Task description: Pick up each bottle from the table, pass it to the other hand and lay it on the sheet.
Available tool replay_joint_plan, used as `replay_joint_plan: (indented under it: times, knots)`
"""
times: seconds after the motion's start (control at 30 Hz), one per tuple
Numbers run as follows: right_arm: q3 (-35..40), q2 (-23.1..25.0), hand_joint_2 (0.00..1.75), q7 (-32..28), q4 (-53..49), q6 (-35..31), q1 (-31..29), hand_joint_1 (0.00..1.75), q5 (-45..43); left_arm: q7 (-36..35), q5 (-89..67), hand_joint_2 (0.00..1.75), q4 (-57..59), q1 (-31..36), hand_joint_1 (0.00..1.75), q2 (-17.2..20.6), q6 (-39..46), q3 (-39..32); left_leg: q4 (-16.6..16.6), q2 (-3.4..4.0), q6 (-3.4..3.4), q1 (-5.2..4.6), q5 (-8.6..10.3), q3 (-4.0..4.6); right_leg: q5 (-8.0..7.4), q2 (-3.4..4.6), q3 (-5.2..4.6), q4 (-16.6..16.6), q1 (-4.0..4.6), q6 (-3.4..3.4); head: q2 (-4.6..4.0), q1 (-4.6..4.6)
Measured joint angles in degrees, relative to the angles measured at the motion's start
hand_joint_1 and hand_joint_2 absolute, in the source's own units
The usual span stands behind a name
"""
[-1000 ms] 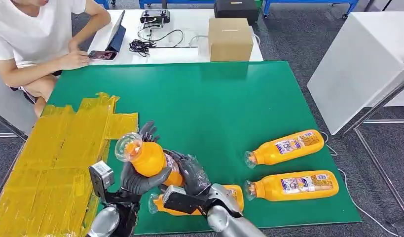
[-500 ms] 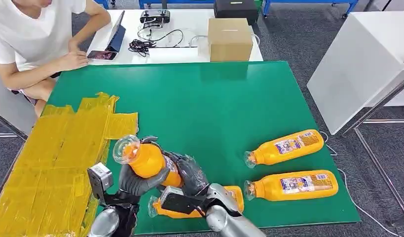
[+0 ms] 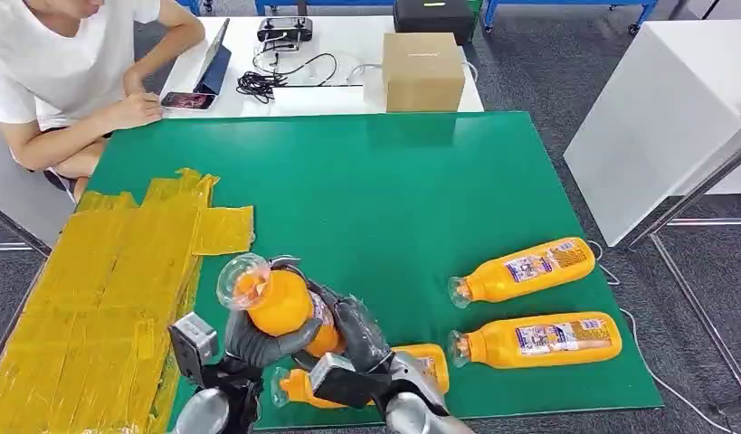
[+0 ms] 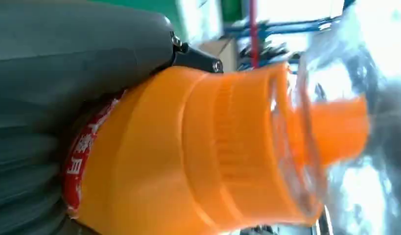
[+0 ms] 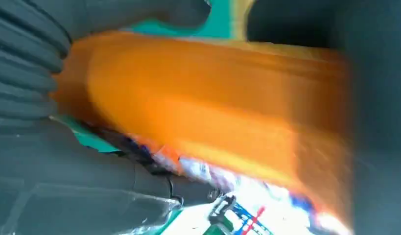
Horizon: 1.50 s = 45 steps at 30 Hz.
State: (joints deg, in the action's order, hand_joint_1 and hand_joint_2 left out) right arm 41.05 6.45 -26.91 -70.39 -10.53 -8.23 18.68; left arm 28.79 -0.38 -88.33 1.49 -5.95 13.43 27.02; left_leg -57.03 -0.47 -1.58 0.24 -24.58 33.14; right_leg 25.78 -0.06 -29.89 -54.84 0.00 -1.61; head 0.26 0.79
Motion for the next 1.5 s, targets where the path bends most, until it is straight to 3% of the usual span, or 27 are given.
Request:
replay_joint_plan:
  times: [0.03,0.13,0.2,0.4,0.63,0.8,0.97,1.07,1.5]
  knots:
    - [-0.42,-0.3,1.75,-0.9,-2.1,0.33,1.02,0.0,-1.42,1.36,-4.8,1.75,-0.63,-0.1,1.75,-0.07,3.87,0.53,0.0,0.01,0.0,0.0,0.0,0.0,0.0,0.0,-0.03,0.0,0.0,0.0,0.0,-0.02]
    - [-2.42,-1.22,1.75,-3.58,-10.94,1.16,4.89,0.0,-4.06,1.52,-24.8,1.75,-2.16,-0.12,1.75,0.02,19.59,0.72,0.0,-0.01,0.0,0.01,-0.01,0.02,0.0,0.0,-0.03,0.0,0.0,0.0,0.0,0.06]
    - [-3.74,-1.88,1.75,-4.22,-16.24,0.57,7.75,0.0,-4.72,-1.58,-33.97,1.75,-2.97,0.73,1.75,1.12,24.65,-0.99,0.0,-0.01,0.01,0.01,-0.01,0.02,0.0,0.0,-0.04,0.0,0.0,0.0,0.0,-0.07]
    - [-10.44,-4.19,1.75,-6.4,-30.03,-1.4,14.93,0.0,-4.82,-10.11,-59.08,1.75,-5.92,1.71,1.75,3.76,26.5,-8.73,0.02,0.01,0.03,0.04,0.0,0.0,0.01,0.01,-0.03,-0.03,0.01,0.02,0.0,-0.02]
    - [-16.7,-5.24,1.75,-7.56,-38.44,-2.38,20.17,0.0,-5.24,-18.7,-79.91,1.75,-8.7,1.89,1.75,6.41,26.65,-17.01,0.02,0.02,0.03,0.03,0.0,0.0,0.01,0.01,-0.04,-0.03,0.01,0.01,0.0,0.0]
    - [-18.53,-5.55,1.75,-7.56,-40.32,-2.19,21.22,0.0,-5.33,-23.66,-85.57,1.75,-8.98,2.1,1.75,8.61,25.65,-19.48,0.02,0.01,0.03,0.03,0.0,-0.01,0.01,0.0,-0.05,-0.03,0.01,0.02,0.0,0.02]
    - [-20.37,-5.59,1.75,-7.47,-40.67,0.2,21.47,0.0,-5.59,-35.57,-89.29,1.75,-2.2,7.32,1.75,14.48,14.76,-18.18,0.02,0.01,0.13,0.06,0.08,-0.04,-0.01,0.0,-0.09,-0.05,0.03,0.04,0.0,-0.02]
    - [-21.11,-5.51,1.75,-6.84,-40.62,1.7,21.39,0.0,-4.07,-36.51,-88.93,1.75,5.29,11.44,1.75,16.31,11.47,-17.33,0.02,-0.02,0.16,0.06,0.13,-0.04,-0.01,-0.01,-0.06,-0.13,0.03,0.04,0.0,0.0]
    - [-19.67,-7.45,1.75,1.78,-34.87,-0.74,19.47,0.0,12.16,-35.02,-79.63,1.75,36.47,21.76,1.75,14.66,11.03,-17.33,0.01,0.0,0.16,0.02,0.13,0.02,-0.01,0.0,-0.09,-0.15,0.01,0.03,0.0,0.0]
